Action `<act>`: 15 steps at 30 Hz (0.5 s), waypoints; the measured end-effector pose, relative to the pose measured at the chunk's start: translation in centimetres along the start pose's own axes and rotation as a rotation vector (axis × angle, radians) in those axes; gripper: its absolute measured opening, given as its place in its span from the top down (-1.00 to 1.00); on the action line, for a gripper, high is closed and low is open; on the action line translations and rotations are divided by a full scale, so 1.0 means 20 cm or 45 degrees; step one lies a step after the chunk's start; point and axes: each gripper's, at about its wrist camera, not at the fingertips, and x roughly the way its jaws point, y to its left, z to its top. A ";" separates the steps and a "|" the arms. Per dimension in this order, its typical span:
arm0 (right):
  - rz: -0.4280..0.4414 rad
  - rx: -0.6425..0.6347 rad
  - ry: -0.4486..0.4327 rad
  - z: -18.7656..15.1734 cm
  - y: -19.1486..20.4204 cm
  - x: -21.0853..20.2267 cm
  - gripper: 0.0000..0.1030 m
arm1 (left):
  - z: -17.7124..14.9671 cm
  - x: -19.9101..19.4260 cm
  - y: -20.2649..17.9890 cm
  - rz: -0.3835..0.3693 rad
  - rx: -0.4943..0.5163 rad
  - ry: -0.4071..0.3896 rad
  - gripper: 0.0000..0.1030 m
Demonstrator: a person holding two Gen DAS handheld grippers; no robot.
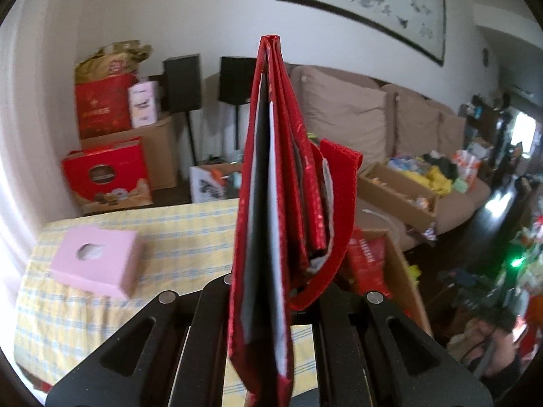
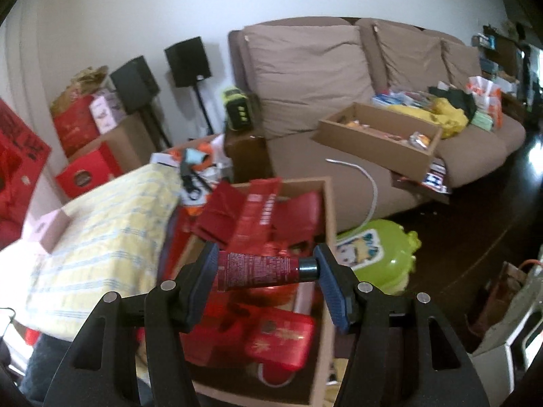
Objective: Organize objects
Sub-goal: 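Carry the red tote bag and dark red tube toward the cardboard box, then lower the red tote bag into the box with the left gripper while right lowers the tube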
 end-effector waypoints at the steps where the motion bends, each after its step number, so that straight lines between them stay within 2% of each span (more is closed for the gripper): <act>1: -0.019 -0.004 0.008 0.00 -0.01 0.01 -0.14 | 0.02 0.01 -0.03 -0.024 0.005 0.000 0.89; 4: -0.081 -0.054 0.044 -0.03 0.01 0.05 -0.14 | 0.06 0.07 -0.14 -0.092 0.024 0.000 0.89; 9: -0.140 -0.201 0.131 -0.09 0.08 0.17 -0.14 | 0.09 0.22 -0.26 -0.227 -0.018 0.073 0.89; 15: -0.120 -0.169 0.264 -0.21 0.11 0.44 -0.14 | 0.10 0.50 -0.33 -0.311 -0.126 0.178 0.89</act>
